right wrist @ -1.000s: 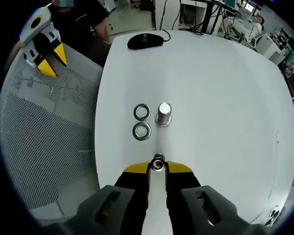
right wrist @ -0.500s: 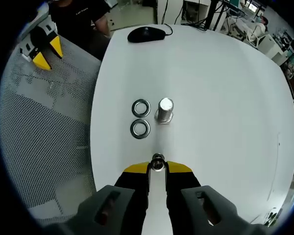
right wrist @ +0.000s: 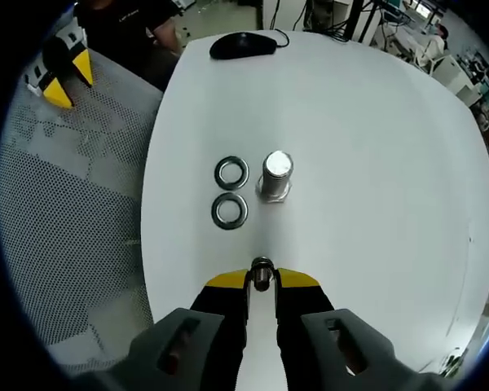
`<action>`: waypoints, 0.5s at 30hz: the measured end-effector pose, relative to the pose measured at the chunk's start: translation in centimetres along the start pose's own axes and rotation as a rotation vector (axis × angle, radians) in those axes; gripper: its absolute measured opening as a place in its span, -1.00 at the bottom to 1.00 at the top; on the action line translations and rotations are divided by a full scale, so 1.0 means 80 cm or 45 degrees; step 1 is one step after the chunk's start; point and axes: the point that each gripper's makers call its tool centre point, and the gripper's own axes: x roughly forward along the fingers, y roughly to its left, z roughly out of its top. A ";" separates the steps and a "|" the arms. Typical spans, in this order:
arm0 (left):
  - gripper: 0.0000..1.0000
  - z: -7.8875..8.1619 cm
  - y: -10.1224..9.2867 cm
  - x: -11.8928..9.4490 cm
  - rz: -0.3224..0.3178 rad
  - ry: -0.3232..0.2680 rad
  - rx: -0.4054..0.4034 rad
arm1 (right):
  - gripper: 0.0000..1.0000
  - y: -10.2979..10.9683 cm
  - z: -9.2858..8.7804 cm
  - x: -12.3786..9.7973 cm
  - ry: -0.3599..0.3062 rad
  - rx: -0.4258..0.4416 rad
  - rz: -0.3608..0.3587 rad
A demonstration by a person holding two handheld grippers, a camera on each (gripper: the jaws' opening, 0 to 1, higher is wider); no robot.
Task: Place the washer onto the threaded stud by aligning its center hole with the stud, sliding it down to the base, and recovering from edge contact or off-axis alignment until the washer reaches the visible bottom stop.
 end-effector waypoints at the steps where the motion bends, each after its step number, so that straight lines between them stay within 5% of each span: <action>1: -0.75 0.000 0.000 0.000 0.000 0.000 0.000 | -0.74 0.000 0.000 0.001 0.002 -0.002 0.001; 15: -0.75 0.000 0.000 -0.001 0.000 -0.001 0.000 | -0.74 0.001 -0.003 0.012 0.033 -0.023 -0.008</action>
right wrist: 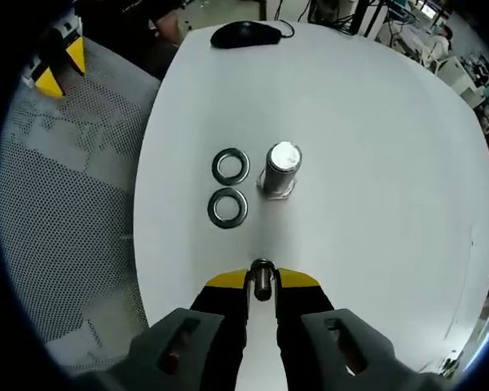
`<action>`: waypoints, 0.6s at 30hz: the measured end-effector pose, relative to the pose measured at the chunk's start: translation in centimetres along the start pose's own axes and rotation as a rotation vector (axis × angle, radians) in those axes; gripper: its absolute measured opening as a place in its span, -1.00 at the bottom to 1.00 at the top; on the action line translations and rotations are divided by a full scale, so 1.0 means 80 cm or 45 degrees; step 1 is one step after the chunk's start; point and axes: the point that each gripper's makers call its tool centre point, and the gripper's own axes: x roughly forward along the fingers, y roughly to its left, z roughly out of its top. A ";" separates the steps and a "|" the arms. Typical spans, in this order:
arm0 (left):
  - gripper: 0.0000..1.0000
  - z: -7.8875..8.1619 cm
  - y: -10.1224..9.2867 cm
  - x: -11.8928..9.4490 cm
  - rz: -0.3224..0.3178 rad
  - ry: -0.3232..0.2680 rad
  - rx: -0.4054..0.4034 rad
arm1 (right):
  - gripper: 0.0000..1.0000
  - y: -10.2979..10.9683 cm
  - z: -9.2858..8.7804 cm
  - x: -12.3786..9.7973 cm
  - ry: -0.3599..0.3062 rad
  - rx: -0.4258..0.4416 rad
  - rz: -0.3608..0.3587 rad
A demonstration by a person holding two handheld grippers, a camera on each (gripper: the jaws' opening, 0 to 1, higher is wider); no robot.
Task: Place the washer onto the threaded stud by aligning its center hole with the stud, sliding it down to the base, and recovering from edge contact or off-axis alignment until the washer reaches the visible bottom stop.
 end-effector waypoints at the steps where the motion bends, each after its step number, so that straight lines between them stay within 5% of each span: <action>1: -0.75 0.000 0.000 0.000 0.000 0.000 0.000 | -0.74 0.000 -0.001 0.001 0.005 0.000 -0.001; 16: -0.75 0.000 0.000 0.000 -0.001 -0.001 0.001 | -0.72 -0.002 -0.005 0.009 0.006 -0.053 -0.005; 18: -0.75 0.000 0.000 0.000 -0.001 -0.001 0.001 | -0.56 -0.003 -0.001 0.008 -0.031 -0.072 -0.012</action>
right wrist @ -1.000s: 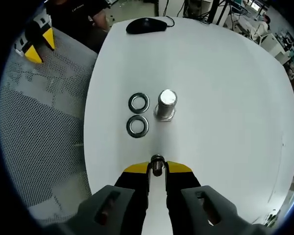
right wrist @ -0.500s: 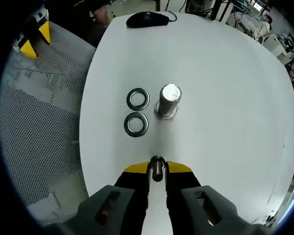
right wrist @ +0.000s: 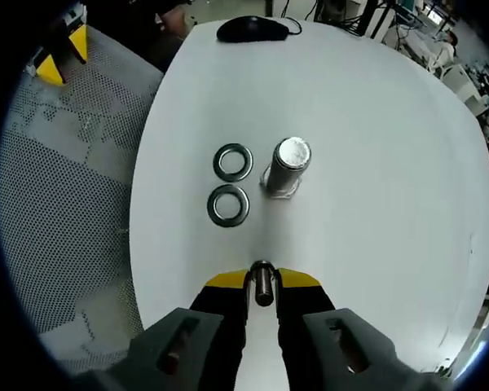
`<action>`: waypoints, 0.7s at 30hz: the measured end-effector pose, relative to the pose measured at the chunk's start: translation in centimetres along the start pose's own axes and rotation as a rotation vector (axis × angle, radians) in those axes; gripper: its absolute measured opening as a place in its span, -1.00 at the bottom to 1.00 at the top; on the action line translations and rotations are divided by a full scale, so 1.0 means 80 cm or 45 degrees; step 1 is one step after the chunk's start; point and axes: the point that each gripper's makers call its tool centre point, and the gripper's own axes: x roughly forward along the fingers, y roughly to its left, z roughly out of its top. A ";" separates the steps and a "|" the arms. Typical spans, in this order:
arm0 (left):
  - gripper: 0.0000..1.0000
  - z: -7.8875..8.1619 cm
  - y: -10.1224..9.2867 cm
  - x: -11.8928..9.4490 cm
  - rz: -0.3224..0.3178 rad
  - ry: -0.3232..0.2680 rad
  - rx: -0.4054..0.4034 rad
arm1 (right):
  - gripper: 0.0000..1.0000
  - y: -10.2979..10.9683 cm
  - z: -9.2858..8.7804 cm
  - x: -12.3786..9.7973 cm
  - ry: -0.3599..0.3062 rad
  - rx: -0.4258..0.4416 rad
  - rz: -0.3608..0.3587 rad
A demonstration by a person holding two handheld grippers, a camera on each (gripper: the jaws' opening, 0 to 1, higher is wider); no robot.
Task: Place the washer onto the threaded stud by aligning its center hole with the stud, sliding it down to the base, and recovering from edge contact or off-axis alignment until the washer reaches the visible bottom stop.
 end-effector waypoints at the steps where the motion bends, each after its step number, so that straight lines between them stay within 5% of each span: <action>1: -0.75 0.000 0.000 0.000 0.000 0.000 0.000 | -0.46 -0.002 0.003 -0.001 -0.026 0.005 -0.012; 13: -0.75 0.000 0.000 0.000 -0.002 0.002 0.003 | -0.26 -0.009 0.009 -0.055 -0.270 0.232 -0.129; 21: -0.75 0.000 0.000 0.000 -0.003 0.003 0.006 | -0.26 0.014 -0.003 -0.096 -0.453 0.416 -0.143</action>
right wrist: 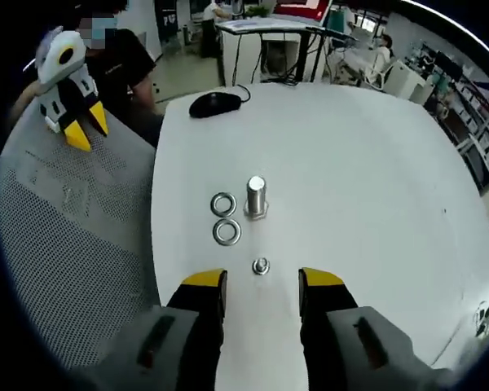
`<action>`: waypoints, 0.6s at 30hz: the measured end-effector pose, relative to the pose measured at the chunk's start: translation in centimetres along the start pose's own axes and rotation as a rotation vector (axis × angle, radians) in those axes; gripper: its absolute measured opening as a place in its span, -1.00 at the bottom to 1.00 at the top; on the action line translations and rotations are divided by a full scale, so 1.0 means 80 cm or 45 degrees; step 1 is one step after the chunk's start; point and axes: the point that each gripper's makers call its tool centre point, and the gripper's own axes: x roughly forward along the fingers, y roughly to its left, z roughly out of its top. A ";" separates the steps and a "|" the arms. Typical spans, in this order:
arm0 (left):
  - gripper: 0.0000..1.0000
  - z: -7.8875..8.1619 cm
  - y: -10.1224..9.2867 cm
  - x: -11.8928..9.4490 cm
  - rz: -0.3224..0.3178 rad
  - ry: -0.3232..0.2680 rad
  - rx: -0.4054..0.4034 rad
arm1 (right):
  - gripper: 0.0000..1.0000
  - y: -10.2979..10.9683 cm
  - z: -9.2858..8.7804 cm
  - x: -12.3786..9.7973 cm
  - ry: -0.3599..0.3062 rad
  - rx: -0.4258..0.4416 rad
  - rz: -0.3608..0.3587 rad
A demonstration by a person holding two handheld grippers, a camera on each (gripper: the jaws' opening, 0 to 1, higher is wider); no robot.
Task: Place the washer onto the threaded stud by aligning its center hole with the stud, sliding it down to the base, and recovering from edge contact or off-axis alignment until the washer reaches the visible bottom stop.
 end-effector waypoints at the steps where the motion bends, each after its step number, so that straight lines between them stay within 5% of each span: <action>1: -0.75 0.000 0.000 0.000 0.000 0.000 0.000 | -0.26 0.002 0.000 -0.005 -0.022 0.026 -0.001; 7: -0.75 0.001 -0.002 0.000 0.000 0.000 0.003 | -0.26 0.022 -0.002 -0.047 -0.170 0.225 -0.007; 18: -0.75 0.001 -0.002 0.000 -0.004 -0.003 0.015 | -0.26 0.050 -0.009 -0.114 -0.382 0.425 -0.020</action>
